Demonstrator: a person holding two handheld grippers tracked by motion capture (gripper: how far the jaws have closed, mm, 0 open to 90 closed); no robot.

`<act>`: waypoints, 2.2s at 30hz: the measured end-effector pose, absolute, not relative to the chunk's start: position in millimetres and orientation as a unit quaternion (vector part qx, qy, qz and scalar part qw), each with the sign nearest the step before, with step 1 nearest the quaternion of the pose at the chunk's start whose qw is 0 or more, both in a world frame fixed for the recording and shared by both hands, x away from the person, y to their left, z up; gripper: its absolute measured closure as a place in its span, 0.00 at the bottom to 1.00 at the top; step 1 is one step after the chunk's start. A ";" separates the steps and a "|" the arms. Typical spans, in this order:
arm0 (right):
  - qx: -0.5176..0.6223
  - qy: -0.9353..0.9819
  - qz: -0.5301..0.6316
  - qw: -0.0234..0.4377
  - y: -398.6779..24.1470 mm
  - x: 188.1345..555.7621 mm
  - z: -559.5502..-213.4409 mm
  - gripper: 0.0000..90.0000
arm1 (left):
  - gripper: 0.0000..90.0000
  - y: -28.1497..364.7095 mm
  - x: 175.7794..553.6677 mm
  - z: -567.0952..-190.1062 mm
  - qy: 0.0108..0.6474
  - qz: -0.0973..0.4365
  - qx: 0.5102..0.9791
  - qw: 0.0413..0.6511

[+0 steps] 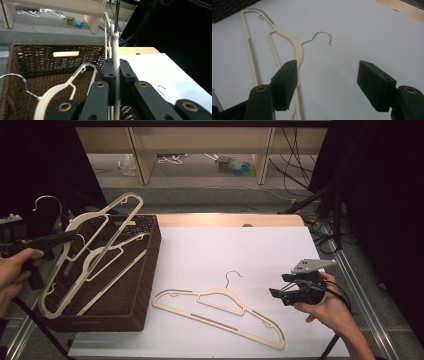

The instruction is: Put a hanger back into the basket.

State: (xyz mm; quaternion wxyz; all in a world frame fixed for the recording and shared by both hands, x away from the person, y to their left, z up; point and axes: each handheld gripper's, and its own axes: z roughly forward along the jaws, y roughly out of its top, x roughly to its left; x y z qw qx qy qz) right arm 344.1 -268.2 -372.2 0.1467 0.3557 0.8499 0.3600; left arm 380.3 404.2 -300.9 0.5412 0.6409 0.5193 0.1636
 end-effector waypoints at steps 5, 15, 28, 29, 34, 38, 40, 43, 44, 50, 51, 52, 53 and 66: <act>0.359 0.850 0.358 0.142 -267.8 343.7 -371.6 0.38 | 0.95 415.3 386.2 -310.2 0.523 0.160 0.644 0.534; 0.355 0.852 0.358 0.142 -267.6 344.7 -372.3 0.38 | 0.95 415.8 400.7 -310.9 0.507 0.169 0.671 0.514; 0.362 0.853 0.352 0.134 -268.1 345.0 -373.2 0.38 | 0.95 410.9 403.8 -332.5 0.478 0.132 0.708 0.503; 0.361 0.853 0.353 0.137 -268.0 345.3 -373.8 0.38 | 0.95 410.7 403.6 -333.8 0.477 0.127 0.710 0.503; 0.364 0.851 0.355 0.134 -265.9 344.7 -374.8 0.38 | 0.95 407.6 409.3 -339.9 0.477 0.114 0.718 0.494; 0.361 0.851 0.355 0.137 -266.5 345.3 -375.1 0.38 | 0.95 404.3 415.5 -346.9 0.483 0.100 0.723 0.483; 0.360 0.851 0.355 0.138 -266.5 345.4 -375.4 0.38 | 0.95 402.9 419.0 -352.5 0.492 0.095 0.726 0.471; 0.362 0.852 0.354 0.135 -266.5 344.9 -375.3 0.38 | 0.95 402.3 424.0 -361.8 0.502 0.088 0.729 0.457; 0.362 0.851 0.355 0.134 -266.6 344.8 -375.0 0.38 | 0.95 401.8 425.4 -364.6 0.507 0.088 0.728 0.454; 0.356 0.849 0.363 0.146 -266.9 345.6 -377.0 0.38 | 0.93 400.4 429.1 -379.3 0.528 0.102 0.730 0.422; 0.357 0.853 0.355 0.137 -267.4 345.4 -375.5 0.38 | 0.92 400.2 429.2 -380.8 0.530 0.107 0.733 0.414; 0.358 0.852 0.355 0.140 -266.8 345.5 -376.3 0.38 | 0.92 400.5 429.1 -382.3 0.532 0.113 0.735 0.405; 0.362 0.849 0.359 0.140 -265.0 345.1 -377.6 0.38 | 0.91 401.9 428.9 -383.9 0.534 0.117 0.739 0.394; 0.355 0.855 0.352 0.136 -264.6 345.4 -377.9 0.38 | 0.66 409.2 424.7 -393.6 0.569 0.180 0.736 0.320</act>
